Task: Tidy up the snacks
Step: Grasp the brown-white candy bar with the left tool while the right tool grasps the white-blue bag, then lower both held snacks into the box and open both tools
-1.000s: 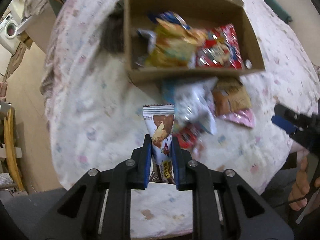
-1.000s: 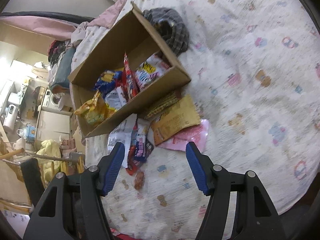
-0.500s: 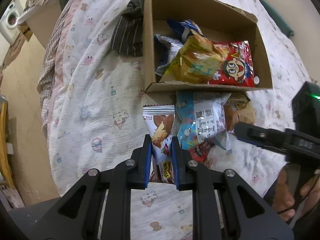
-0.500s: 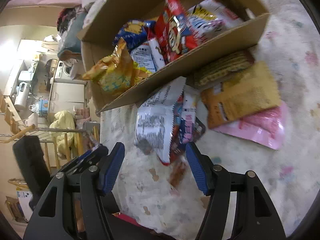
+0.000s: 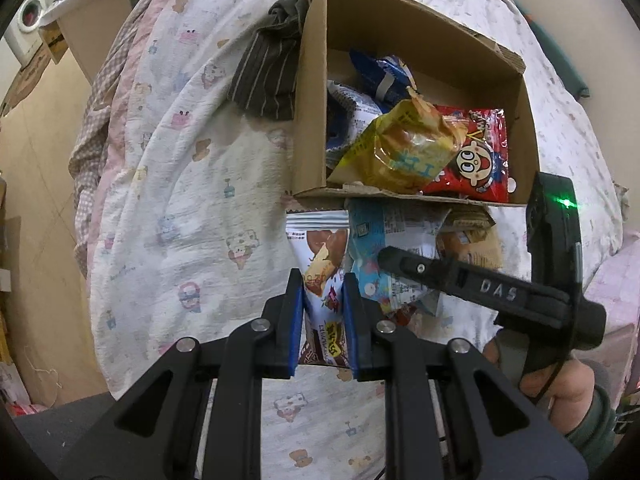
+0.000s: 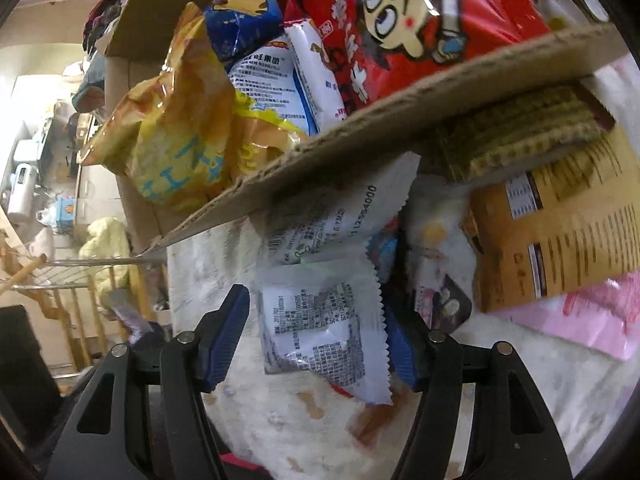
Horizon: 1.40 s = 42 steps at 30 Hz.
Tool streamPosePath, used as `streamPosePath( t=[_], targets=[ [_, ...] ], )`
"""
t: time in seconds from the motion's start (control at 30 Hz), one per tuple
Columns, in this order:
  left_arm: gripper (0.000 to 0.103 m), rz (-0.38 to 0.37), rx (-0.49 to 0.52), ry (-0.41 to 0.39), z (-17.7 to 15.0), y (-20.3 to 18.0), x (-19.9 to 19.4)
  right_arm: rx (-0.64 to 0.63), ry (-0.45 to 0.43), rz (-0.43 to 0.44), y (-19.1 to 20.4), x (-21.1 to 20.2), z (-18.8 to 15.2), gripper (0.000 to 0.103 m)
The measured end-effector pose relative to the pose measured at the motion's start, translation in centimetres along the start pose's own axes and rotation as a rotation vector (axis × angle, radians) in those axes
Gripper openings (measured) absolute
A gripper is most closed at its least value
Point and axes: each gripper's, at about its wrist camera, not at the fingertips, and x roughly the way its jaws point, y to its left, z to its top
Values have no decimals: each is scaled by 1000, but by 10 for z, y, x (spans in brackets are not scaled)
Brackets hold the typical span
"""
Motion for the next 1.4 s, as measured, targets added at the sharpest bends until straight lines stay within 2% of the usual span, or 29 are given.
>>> streamPosePath(
  t=[0.2,0.27,0.43,0.6,0.77,0.93,1.03,1.2,1.4],
  targets=[
    [15,5,2,0,0,-4,2,-78,12,-29,9,-3,-14,51],
    [15,15,7,-5,-1,-6,2,-119,11,-31,15,-6,-22,49],
    [15,39,15,-6,-2,-8,6,-175,-41,-28,24,-26,-34,49],
    [15,54,15,-19,-1,-14,6,-156,-52,-12,12,-38,-39,49],
    [15,76,34,-57,-3,-21,2,-178,-97,15,0,-68,-45,49],
    [15,44,54,-65,-4,-30,-8,-189,-122,19,-7,-91,-56,49],
    [15,42,68,-96,4,-39,-21,-212,-143,-58,-6,-106,-55,49],
    [15,51,105,-157,34,-57,-41,-202,-229,-21,7,-139,-40,49],
    [15,58,157,-220,74,-77,-54,-208,-307,0,21,-166,-4,49]
  ],
)
